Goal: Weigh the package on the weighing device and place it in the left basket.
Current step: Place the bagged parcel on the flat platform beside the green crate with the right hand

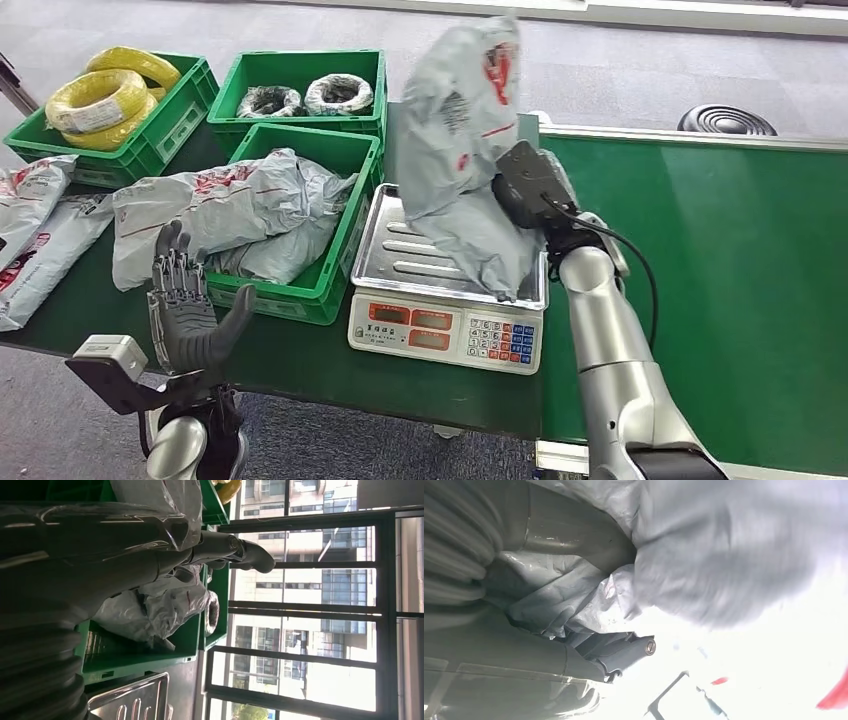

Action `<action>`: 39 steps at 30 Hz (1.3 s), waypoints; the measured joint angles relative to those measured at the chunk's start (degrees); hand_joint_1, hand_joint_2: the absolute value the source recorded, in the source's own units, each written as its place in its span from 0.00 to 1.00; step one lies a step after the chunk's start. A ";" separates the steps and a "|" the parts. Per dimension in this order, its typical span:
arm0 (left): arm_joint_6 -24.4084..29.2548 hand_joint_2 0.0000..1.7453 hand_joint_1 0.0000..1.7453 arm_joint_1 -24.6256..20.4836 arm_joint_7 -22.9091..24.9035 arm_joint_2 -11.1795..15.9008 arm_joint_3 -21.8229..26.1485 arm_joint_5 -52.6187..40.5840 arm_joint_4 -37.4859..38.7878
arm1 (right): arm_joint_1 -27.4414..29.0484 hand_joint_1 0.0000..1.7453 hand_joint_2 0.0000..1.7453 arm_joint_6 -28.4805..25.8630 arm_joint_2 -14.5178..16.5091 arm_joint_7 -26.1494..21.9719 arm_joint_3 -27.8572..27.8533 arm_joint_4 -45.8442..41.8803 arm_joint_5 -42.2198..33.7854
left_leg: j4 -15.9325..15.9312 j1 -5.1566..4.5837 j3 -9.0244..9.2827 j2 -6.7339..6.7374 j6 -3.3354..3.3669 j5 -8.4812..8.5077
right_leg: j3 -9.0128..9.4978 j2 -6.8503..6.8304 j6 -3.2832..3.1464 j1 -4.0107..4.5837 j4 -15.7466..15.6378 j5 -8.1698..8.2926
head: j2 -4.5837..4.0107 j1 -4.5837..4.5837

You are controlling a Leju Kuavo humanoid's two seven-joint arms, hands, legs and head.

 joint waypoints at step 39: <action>2.43 1.00 0.00 0.51 3.53 0.03 1.17 -2.03 -1.90 | -5.14 0.00 1.00 -17.40 5.17 21.26 18.12 25.12 16.36 | -0.01 -0.02 -0.35 -0.38 -0.04 0.05 | -0.16 -0.39 0.00 -0.02 -0.02 -0.02 | 0.00 0.02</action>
